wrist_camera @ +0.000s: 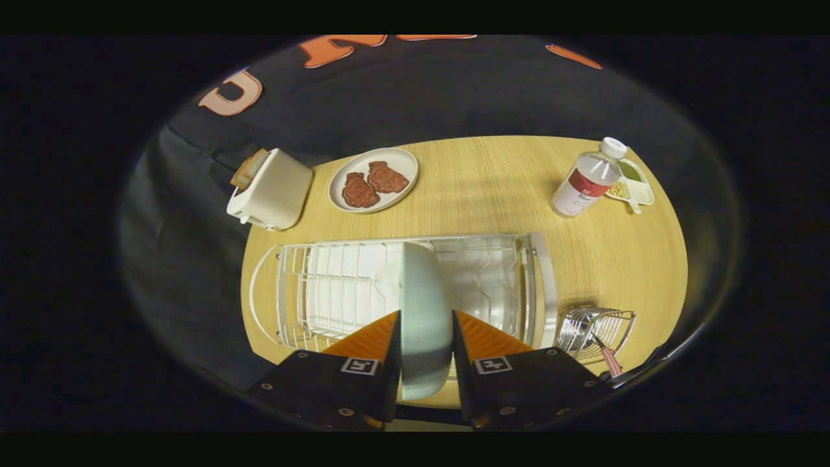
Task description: Take the plate from the dish rack, then take the spoon from the basket and place it into the plate.
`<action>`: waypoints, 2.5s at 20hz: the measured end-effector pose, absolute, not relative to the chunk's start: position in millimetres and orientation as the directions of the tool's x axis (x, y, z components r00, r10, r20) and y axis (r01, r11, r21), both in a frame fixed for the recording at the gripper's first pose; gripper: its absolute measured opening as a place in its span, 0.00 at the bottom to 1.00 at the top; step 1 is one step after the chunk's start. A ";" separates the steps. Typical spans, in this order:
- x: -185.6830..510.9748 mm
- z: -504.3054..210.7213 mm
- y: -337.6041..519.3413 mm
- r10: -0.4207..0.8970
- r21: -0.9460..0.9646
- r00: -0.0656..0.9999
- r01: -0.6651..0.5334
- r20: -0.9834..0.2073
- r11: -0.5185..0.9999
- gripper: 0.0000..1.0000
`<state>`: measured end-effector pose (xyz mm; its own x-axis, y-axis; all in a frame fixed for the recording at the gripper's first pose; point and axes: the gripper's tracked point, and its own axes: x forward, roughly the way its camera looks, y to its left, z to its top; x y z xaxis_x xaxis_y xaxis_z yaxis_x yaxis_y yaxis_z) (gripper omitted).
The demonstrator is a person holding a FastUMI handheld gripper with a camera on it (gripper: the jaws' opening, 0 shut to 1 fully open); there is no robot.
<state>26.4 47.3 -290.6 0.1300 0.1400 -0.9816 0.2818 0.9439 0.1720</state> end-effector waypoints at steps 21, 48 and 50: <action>14.6 -228.0 14.9 -0.080 -0.006 0.236 0.299 -0.968 0.954 0.21; -195.1 -273.5 15.6 0.350 0.491 0.359 0.463 -0.865 0.738 0.21; -201.3 -282.9 17.8 0.356 0.498 0.367 0.444 -0.859 0.745 0.21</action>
